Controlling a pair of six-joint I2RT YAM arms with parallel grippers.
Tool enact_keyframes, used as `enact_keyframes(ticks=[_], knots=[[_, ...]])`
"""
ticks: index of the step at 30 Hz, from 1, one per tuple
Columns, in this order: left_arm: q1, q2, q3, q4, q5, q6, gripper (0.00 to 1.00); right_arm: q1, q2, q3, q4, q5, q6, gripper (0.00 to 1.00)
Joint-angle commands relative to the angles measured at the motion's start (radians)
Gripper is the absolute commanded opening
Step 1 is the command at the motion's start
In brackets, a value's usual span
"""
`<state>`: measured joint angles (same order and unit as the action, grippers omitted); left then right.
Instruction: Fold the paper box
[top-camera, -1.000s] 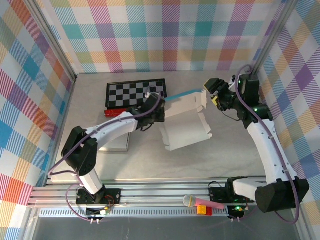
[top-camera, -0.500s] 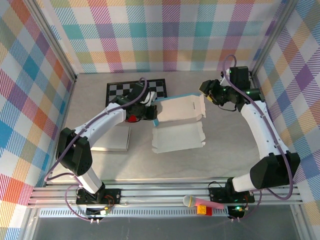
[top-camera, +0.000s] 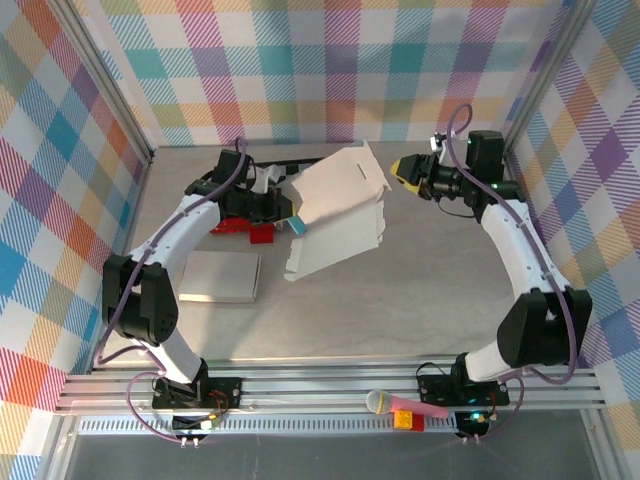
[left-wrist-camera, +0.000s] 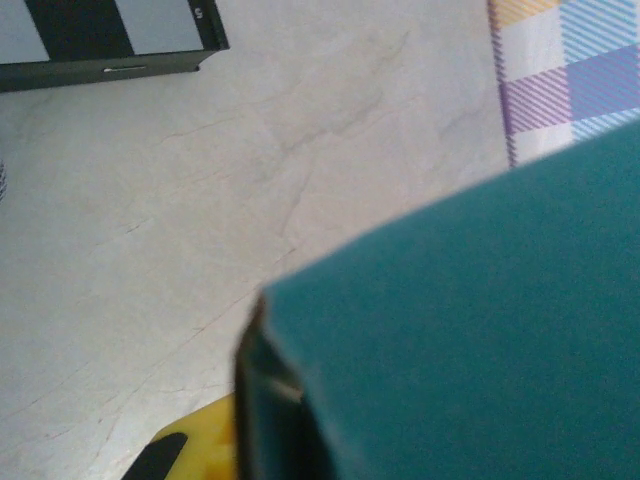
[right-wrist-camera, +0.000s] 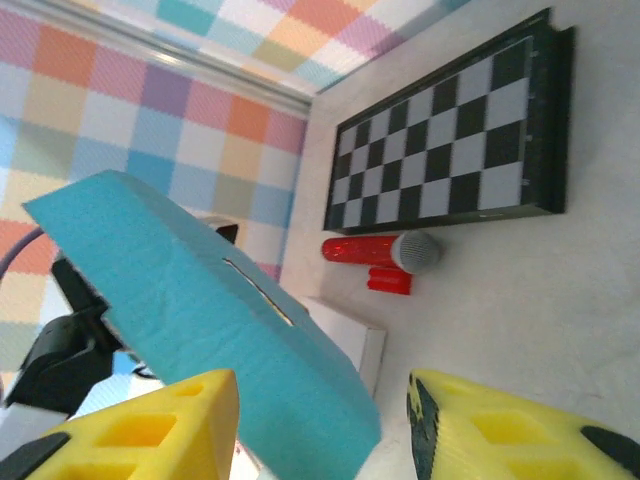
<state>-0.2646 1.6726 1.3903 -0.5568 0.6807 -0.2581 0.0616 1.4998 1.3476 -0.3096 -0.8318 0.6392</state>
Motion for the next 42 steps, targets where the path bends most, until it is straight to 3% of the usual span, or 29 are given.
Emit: enact_keyframes(ticks=[1, 5, 12, 23, 27, 35, 42], knots=[[0.028, 0.048, 0.015, 0.052, 0.123, -0.032, 0.00, -0.012, 0.069, 0.025, 0.261, -0.208, 0.098, 0.48], [0.041, 0.099, 0.040, 0.071, 0.179, -0.057, 0.00, -0.012, 0.164, 0.087, 0.360, -0.330, 0.179, 0.46], [0.045, 0.138, 0.067, 0.063, 0.207, -0.053, 0.00, 0.008, 0.229, 0.136, 0.379, -0.382, 0.185, 0.45], [0.047, 0.152, 0.085, 0.032, 0.197, -0.021, 0.00, 0.082, 0.261, 0.240, 0.157, -0.380, 0.010, 0.43], [0.047, 0.146, 0.089, 0.015, 0.164, -0.009, 0.00, 0.107, 0.264, 0.296, -0.026, -0.355, -0.126, 0.41], [0.047, 0.117, 0.082, 0.003, 0.115, 0.008, 0.00, 0.122, 0.211, 0.331, -0.325, -0.188, -0.365, 0.37], [0.047, 0.099, 0.070, 0.005, 0.114, 0.007, 0.00, 0.163, 0.220, 0.366, -0.355, -0.110, -0.382, 0.39]])
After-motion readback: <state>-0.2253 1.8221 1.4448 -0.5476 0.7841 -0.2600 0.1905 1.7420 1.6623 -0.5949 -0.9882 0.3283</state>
